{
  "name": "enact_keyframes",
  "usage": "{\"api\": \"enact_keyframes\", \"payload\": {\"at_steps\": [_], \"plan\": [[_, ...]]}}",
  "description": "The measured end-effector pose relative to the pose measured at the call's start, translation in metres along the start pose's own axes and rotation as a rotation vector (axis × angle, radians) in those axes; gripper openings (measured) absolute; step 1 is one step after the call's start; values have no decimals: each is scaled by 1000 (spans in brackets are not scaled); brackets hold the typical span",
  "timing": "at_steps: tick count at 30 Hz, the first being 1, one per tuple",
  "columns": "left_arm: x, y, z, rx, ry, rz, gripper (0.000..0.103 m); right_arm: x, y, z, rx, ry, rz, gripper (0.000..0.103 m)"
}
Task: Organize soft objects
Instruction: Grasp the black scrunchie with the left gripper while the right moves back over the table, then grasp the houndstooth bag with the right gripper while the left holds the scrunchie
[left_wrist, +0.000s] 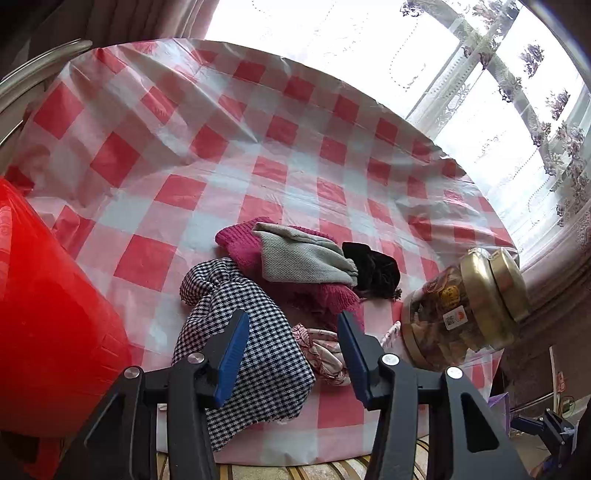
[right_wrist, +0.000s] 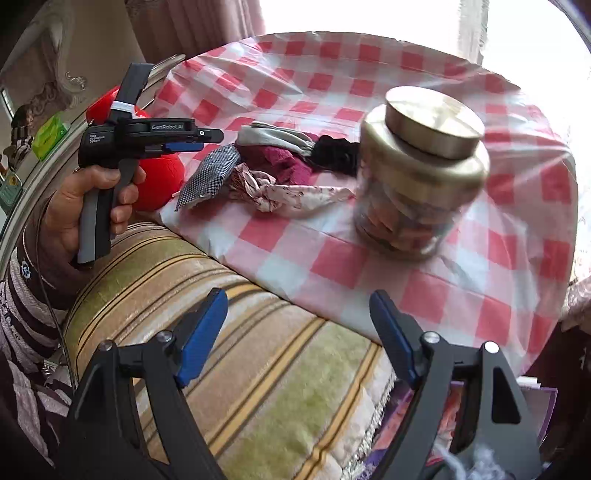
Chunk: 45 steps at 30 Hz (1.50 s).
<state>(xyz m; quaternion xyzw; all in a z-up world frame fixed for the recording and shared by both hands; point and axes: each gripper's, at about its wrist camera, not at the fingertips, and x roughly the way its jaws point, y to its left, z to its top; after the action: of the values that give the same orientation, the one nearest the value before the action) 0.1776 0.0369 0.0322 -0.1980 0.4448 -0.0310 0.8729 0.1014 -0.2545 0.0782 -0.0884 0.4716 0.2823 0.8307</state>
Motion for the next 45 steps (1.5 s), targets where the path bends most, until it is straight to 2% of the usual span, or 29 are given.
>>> {"api": "enact_keyframes", "payload": {"at_steps": [3,9,13,17,20,24,26,27,29,32,37,40,45], "plan": [[4,5,2,-15,1,3,51,20,11,18,-41,-1,21,82],[11,2,21,-20,-12,-19,51,52,20,45,-39,8,50,82],[22,-23,40,67,-11,-106,51,69,21,58,-7,-1,74,82],[57,-61,54,205,62,-185,51,81,20,60,21,13,73,82],[96,-87,56,304,131,-147,51,84,20,58,32,24,83,82],[140,-111,52,388,201,-107,51,82,17,54,46,26,60,82],[162,-122,47,460,240,-27,50,83,13,53,70,32,64,82],[170,-123,45,473,251,0,48,84,11,52,81,36,65,82],[174,-125,43,487,244,-23,16,86,9,50,91,43,67,82],[156,-130,42,509,173,-71,14,87,10,50,88,47,67,82],[80,-122,61,448,7,-165,14,87,15,51,74,40,75,82],[30,-108,69,413,-94,-134,14,89,21,55,60,29,91,82],[-30,-73,68,344,-231,-8,14,102,33,68,57,23,144,82]]}}
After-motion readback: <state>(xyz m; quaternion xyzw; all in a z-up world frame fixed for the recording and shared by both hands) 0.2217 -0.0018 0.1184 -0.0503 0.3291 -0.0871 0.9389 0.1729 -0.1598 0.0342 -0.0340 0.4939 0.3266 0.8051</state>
